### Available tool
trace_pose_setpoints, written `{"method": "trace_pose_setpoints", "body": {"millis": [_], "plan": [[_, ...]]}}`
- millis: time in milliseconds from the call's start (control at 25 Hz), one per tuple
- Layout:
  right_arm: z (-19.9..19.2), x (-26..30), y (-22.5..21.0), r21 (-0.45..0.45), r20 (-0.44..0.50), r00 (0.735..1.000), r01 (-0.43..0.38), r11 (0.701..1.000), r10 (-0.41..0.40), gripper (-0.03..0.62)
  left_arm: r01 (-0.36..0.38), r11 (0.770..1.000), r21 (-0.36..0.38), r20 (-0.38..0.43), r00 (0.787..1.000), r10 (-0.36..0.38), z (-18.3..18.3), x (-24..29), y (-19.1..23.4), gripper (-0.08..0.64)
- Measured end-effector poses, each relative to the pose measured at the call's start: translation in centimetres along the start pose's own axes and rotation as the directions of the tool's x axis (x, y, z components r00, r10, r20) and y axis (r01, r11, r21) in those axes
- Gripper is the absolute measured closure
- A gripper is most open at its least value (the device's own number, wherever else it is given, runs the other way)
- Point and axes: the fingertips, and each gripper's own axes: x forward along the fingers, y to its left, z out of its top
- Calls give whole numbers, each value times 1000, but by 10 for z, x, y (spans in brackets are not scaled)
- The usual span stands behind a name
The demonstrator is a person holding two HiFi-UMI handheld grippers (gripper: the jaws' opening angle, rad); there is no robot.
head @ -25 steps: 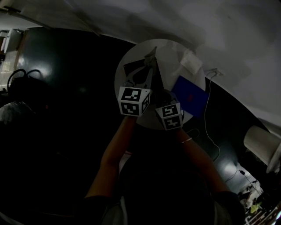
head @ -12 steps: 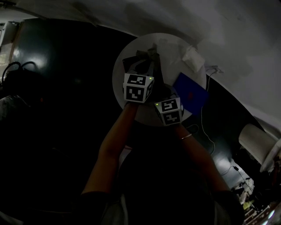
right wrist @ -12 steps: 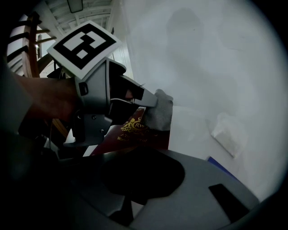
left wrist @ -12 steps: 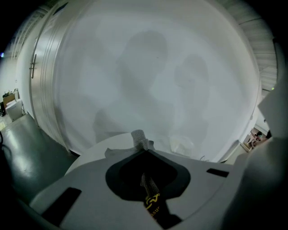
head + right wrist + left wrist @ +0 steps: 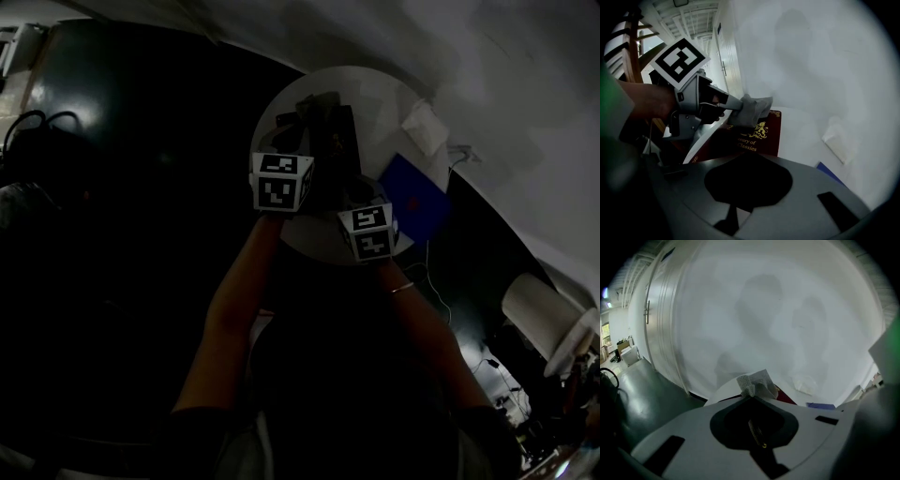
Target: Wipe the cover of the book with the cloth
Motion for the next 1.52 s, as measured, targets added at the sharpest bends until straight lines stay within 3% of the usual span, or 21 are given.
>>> {"method": "trace_pose_setpoints", "body": {"millis": [440,1080,1360,1520], "plan": [[-2,2,2,-15,3,1000,11,1000,-11,563,-125,992,-35,-14,992,124,-27,-32,49,537],[-5,2,0,-45,6,1000,8,999,-8,563,-209,977,-49,-109,973,203,-76,-58,68,537],[2,-15,-7,-20,81,996,32,999,-30,563,-236,972,0,-42,971,236,-56,-94,61,537],[0,-27,-4,12,80,996,29,1000,-30,563,-202,979,25,33,979,201,-24,-102,37,537]]}}
